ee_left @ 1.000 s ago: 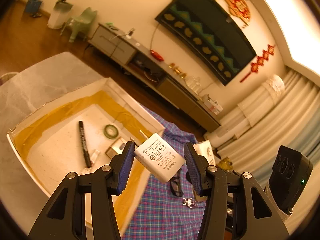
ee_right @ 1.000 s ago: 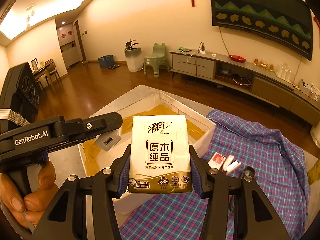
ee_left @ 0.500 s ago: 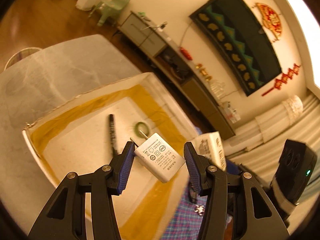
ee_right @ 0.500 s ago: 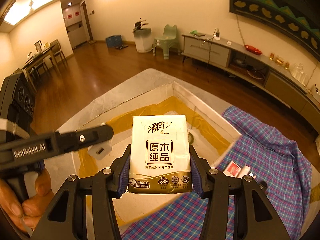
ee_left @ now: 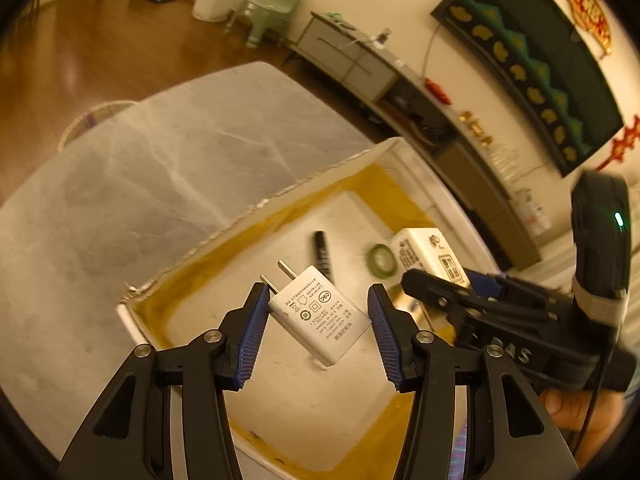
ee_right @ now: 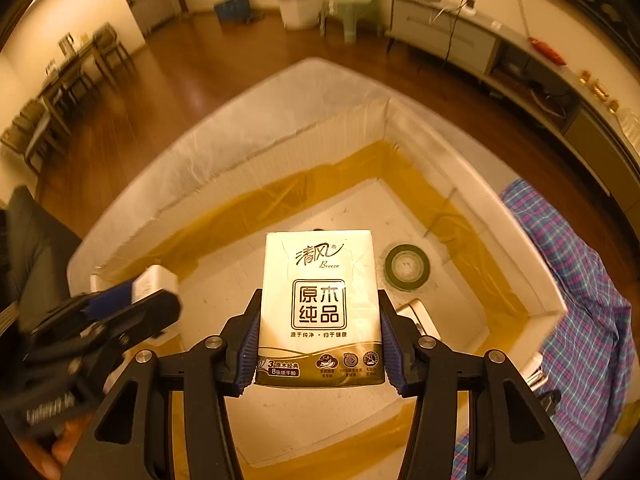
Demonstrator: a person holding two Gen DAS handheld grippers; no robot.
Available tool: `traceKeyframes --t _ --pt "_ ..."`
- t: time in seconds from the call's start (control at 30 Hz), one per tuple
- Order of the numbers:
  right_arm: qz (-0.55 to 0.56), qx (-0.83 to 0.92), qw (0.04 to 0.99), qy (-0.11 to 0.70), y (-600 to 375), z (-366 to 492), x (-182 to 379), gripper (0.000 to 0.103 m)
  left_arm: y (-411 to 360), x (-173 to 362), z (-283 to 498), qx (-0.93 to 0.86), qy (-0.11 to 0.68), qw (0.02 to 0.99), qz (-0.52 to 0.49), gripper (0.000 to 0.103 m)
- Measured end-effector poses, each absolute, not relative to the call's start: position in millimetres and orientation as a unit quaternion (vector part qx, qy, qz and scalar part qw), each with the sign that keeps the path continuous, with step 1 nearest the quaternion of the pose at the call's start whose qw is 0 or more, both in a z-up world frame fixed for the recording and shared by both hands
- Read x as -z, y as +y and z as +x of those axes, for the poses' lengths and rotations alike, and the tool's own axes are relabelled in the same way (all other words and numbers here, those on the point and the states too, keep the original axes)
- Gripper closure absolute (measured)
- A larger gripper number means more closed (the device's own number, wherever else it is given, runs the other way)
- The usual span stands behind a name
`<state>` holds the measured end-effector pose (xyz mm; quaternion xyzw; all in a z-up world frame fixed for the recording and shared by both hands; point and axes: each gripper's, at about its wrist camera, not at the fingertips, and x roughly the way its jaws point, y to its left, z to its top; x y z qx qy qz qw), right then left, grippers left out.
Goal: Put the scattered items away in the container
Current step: 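Open the left tool to drop the charger while the right tool releases the tissue pack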
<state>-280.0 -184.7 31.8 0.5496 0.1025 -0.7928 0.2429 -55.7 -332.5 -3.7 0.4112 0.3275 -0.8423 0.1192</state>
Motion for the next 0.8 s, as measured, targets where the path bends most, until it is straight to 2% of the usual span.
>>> traceKeyframes --t 0.17,0.4,0.53,0.6,0.8 --pt "0.572 0.776 0.223 0.142 -202 -299 -10 0.05 -330 6 -63 0.843 0.302 0.141 0.421 0.05" --pt "0.589 0.767 0.2 0.157 -210 -315 6 0.05 -330 7 -66 0.845 0.286 0.148 0.426 0.049" --pt "0.593 0.77 0.19 0.143 -205 -320 7 0.048 -330 6 -67 0.844 0.287 0.15 0.429 0.049" --pt "0.591 0.773 0.188 0.134 -203 -320 6 0.044 -331 6 -67 0.843 0.29 0.149 0.429 0.048" --pt "0.587 0.776 0.194 0.12 -197 -313 -1 0.043 -333 4 -65 0.84 0.304 0.142 0.426 0.047"
